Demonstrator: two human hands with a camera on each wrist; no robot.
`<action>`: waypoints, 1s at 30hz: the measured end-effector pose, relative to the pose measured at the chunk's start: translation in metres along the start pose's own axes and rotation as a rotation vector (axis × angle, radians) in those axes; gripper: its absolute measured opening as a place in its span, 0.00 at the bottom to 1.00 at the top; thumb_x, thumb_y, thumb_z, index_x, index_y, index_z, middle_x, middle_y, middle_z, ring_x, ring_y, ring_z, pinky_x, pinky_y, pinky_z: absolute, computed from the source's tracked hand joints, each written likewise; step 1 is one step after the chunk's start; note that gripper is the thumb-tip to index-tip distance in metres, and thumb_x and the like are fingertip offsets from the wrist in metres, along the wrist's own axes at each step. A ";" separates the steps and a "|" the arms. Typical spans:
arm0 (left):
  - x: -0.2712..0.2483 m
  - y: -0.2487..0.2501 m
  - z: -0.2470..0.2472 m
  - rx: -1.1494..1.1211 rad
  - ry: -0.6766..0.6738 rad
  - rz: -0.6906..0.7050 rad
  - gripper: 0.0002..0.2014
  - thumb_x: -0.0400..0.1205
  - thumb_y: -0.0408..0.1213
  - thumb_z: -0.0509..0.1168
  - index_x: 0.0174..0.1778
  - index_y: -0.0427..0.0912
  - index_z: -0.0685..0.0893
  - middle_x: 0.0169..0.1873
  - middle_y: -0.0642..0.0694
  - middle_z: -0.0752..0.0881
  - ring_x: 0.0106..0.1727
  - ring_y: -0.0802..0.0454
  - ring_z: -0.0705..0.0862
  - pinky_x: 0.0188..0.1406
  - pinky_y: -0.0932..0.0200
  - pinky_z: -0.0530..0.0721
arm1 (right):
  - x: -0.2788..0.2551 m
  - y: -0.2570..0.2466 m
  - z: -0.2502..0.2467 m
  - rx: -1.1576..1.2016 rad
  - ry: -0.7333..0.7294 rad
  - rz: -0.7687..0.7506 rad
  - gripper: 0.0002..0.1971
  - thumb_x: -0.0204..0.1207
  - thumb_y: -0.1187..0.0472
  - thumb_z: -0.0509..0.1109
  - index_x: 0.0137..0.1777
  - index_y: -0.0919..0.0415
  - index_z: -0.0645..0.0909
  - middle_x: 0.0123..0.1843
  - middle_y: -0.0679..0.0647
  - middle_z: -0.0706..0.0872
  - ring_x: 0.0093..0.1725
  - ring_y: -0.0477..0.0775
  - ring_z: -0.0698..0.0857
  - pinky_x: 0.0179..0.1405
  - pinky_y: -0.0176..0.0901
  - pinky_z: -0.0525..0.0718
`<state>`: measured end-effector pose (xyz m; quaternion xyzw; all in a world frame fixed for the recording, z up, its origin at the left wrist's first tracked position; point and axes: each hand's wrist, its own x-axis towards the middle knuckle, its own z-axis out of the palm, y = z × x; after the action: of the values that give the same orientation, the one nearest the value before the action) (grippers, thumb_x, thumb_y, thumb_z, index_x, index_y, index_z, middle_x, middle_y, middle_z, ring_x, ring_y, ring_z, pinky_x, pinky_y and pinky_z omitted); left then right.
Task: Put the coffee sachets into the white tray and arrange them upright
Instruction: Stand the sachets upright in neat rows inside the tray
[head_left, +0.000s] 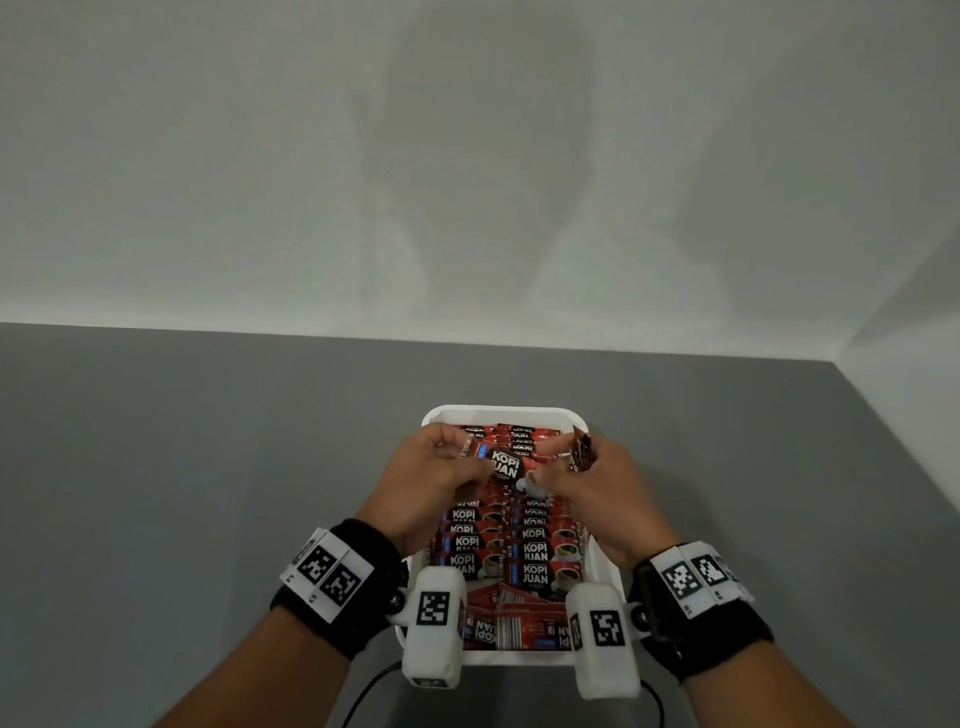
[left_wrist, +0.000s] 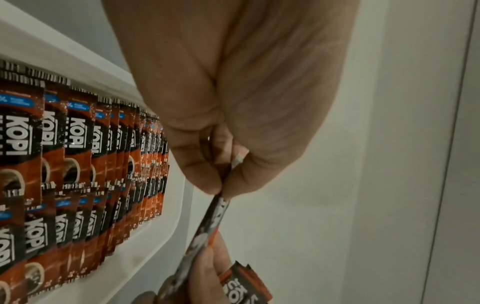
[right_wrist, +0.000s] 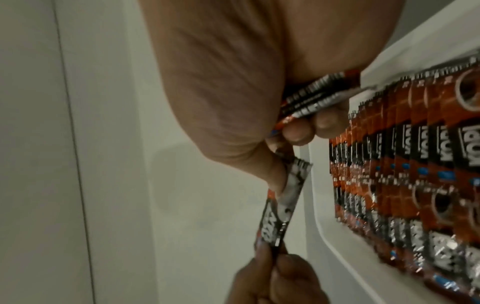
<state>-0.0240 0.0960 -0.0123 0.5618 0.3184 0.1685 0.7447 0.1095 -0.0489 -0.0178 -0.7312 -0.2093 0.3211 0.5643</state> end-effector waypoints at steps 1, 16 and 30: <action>-0.001 0.000 0.000 -0.003 0.014 0.012 0.13 0.77 0.15 0.69 0.42 0.37 0.77 0.27 0.42 0.81 0.23 0.51 0.79 0.23 0.61 0.79 | -0.001 0.001 0.000 -0.095 0.001 -0.034 0.11 0.71 0.62 0.83 0.50 0.52 0.87 0.46 0.61 0.92 0.47 0.55 0.93 0.53 0.61 0.91; -0.014 -0.008 0.023 -0.062 -0.284 0.018 0.13 0.83 0.34 0.71 0.62 0.36 0.86 0.55 0.40 0.92 0.56 0.45 0.91 0.56 0.56 0.87 | -0.007 -0.018 0.034 -0.647 -0.228 -0.270 0.42 0.81 0.68 0.68 0.90 0.58 0.49 0.67 0.51 0.87 0.63 0.51 0.86 0.65 0.47 0.85; -0.008 0.014 0.024 -0.388 -0.052 -0.232 0.14 0.83 0.34 0.63 0.31 0.35 0.81 0.26 0.39 0.80 0.27 0.46 0.82 0.28 0.56 0.85 | -0.015 -0.035 0.025 -0.711 -0.312 -0.463 0.65 0.52 0.47 0.90 0.87 0.43 0.54 0.81 0.42 0.59 0.82 0.45 0.60 0.79 0.44 0.70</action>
<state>-0.0123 0.0782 0.0068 0.3720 0.3231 0.1254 0.8611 0.0829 -0.0318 0.0154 -0.7564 -0.5472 0.2010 0.2967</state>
